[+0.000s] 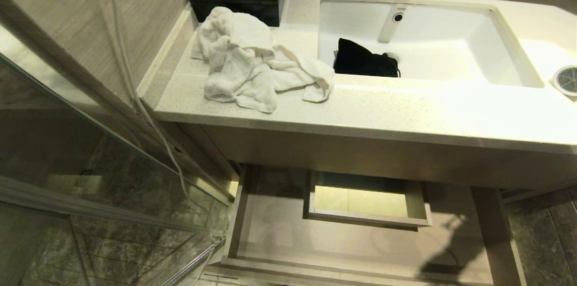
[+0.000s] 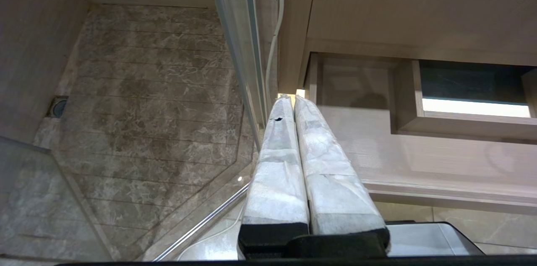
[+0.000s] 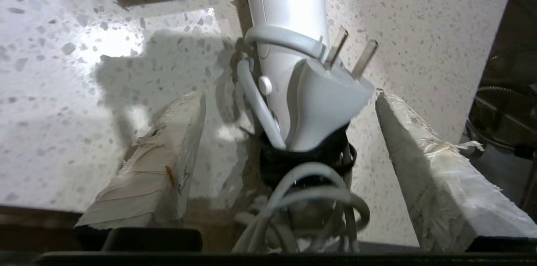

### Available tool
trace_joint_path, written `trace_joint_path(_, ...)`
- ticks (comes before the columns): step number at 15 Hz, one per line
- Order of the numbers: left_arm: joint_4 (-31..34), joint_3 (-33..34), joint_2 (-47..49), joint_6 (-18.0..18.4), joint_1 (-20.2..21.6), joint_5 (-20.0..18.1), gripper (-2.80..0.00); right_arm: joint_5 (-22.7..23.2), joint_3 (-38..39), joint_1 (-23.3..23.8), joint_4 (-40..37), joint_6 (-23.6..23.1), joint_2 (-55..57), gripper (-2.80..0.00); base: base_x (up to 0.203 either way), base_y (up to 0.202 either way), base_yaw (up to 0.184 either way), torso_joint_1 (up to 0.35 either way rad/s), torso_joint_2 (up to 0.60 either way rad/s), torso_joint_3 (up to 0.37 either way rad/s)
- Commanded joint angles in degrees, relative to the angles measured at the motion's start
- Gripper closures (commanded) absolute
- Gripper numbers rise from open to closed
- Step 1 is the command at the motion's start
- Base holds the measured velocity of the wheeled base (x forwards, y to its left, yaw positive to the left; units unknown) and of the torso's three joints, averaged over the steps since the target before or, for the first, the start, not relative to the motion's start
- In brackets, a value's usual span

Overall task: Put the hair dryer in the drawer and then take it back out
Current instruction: Place it on the countertop, then close the drawer

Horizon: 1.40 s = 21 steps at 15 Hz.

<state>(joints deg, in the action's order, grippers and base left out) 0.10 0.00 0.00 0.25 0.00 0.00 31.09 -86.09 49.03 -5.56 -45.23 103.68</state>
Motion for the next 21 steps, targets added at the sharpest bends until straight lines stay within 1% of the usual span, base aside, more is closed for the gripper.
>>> trace_joint_path(1, 0.0, 0.0, 0.0, 0.0, 0.0, 0.0, 0.0, 0.1, 4.4, 1.2, 0.0, -0.1, -7.1, -2.8, 0.0, 0.0, 0.0, 0.0, 0.0, 0.0)
trace_joint_path(3, 0.0, 0.0, 0.0, 0.0, 0.0, 0.0, 0.0, 0.2, 7.5, 2.1, 0.0, 0.0, -11.5, -2.8, 0.0, 0.0, 0.0, 0.0, 0.0, 0.0)
trace_joint_path(4, 0.0, 0.0, 0.0, 0.0, 0.0, 0.0, 0.0, 0.2, 9.2, 2.6, 0.0, -0.1, -13.8, 0.0, 0.0, 0.0, 0.0, 0.0, 0.0, 0.0)
trace_joint_path(6, 0.0, 0.0, 0.0, 0.0, 0.0, 0.0, 0.0, -0.1, 12.4, 3.2, -0.4, -0.2, -17.6, 0.0, 0.0, 0.0, 0.0, 0.0, 0.0, 0.0)
trace_joint_path(11, 0.0, 0.0, 0.0, 0.0, 0.0, 0.0, 0.0, -0.6, 20.8, 3.2, -5.6, 0.0, -28.2, 0.0, 0.0, 0.0, 0.0, 0.0, 0.0, 0.0)
trace_joint_path(13, 0.0, 0.0, 0.0, 0.0, 0.0, 0.0, 0.0, -1.7, 24.2, 3.1, -6.9, 2.1, -31.9, 0.0, 0.0, 0.0, 0.0, 0.0, 0.0, 0.0)
trace_joint_path(14, 0.0, 0.1, 0.0, 0.0, 0.0, 0.0, 0.0, -3.3, 25.8, 2.9, -7.6, 3.6, -33.4, 0.0, 0.0, 0.0, 0.0, 0.0, 0.0, 0.0)
trace_joint_path(16, 0.0, 0.0, 0.0, 0.0, 0.0, 0.0, 0.0, -8.9, 28.8, 1.1, -8.3, 5.2, -36.3, 0.0, 0.0, 0.0, 0.0, 0.0, 0.0, 0.0)
trace_joint_path(19, 0.0, 0.0, 0.0, 0.0, 0.0, 0.0, 0.0, -16.5, 32.2, -3.2, -8.6, 5.3, -39.2, 0.0, 0.0, 0.0, 0.0, 0.0, 0.0, 0.0)
trace_joint_path(20, 0.0, 0.0, 0.0, 0.0, 0.0, 0.0, 0.0, -17.8, 32.6, -4.0, -8.9, 5.4, -39.2, 0.0, 0.0, 0.0, 0.0, 0.0, 0.0, 0.0)
trace_joint_path(21, 0.0, 0.1, 0.0, 0.0, 0.0, 0.0, 0.0, -18.1, 32.6, -4.9, -9.4, 5.4, -39.3, 0.0, 0.0, 0.0, 0.0, 0.0, 0.0, 0.0)
